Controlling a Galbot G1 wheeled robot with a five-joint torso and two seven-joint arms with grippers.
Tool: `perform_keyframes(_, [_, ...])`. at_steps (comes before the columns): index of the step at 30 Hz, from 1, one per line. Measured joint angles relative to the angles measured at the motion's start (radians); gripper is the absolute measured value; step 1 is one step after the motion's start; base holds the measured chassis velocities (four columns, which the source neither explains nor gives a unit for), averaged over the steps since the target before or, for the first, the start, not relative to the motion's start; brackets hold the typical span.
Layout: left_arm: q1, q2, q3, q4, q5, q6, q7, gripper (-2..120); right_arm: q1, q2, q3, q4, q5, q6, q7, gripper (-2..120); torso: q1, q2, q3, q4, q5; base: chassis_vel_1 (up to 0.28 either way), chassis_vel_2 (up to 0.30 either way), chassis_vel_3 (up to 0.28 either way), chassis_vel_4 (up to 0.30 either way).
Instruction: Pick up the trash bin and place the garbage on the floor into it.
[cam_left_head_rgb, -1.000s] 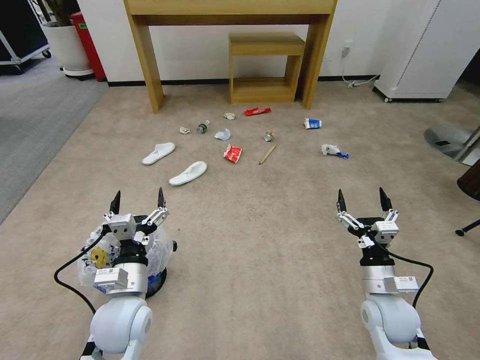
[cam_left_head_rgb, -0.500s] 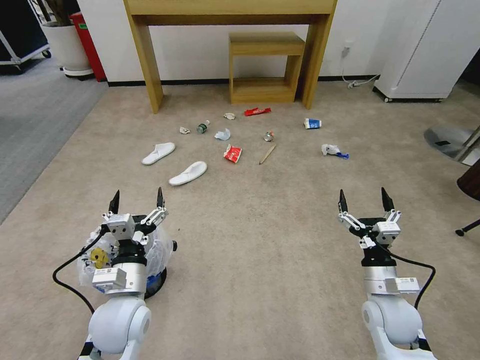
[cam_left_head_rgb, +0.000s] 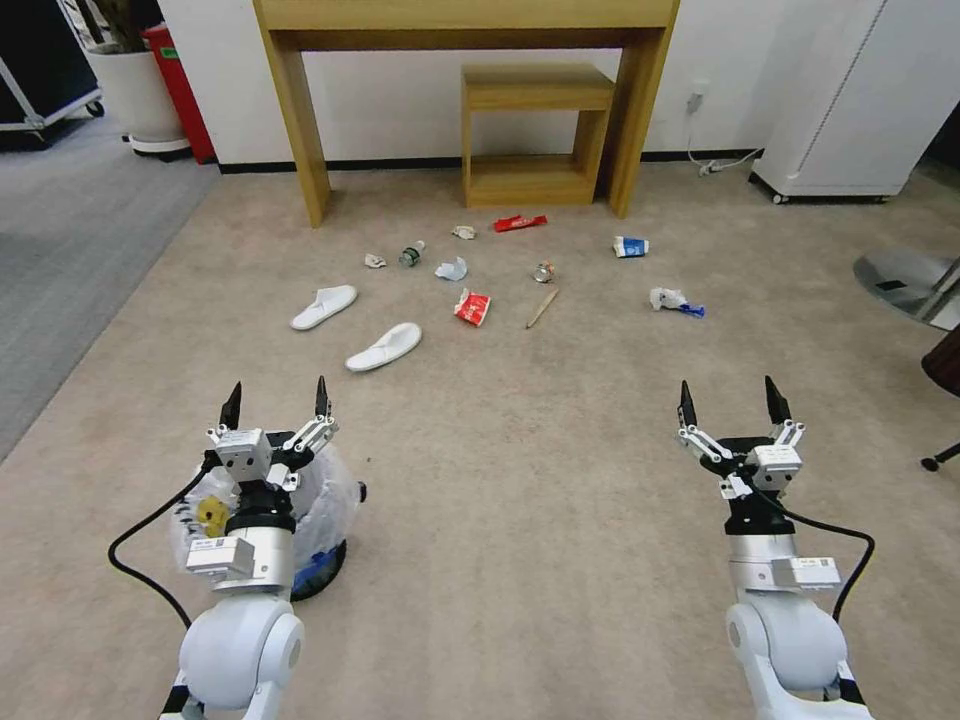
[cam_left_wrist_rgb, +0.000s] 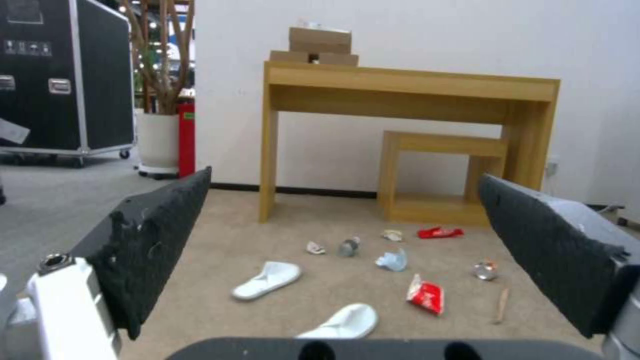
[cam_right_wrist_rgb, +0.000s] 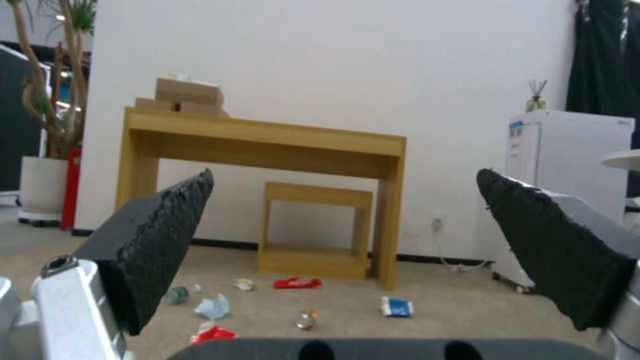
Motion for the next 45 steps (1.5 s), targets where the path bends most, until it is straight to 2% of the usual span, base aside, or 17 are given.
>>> perform_keyframes(12, [0.006,-0.003,0.000,-0.006,0.001,-0.001,0.001,100,-0.005,-0.003,-0.003,0.006,0.001,0.001,0.000,100,0.000,0.000,0.000,0.0003,-0.0002,0.208,0.203,-0.198,-0.202])
perform_keyframes(45, [0.012,-0.009,0.011,-0.009,-0.001,-0.001,0.002,100,-0.006,-0.004,-0.010,0.007,-0.004,0.014,-0.001,100,0.000,0.000,0.000,0.0002,-0.0001,0.003,0.007,-0.005,-0.006])
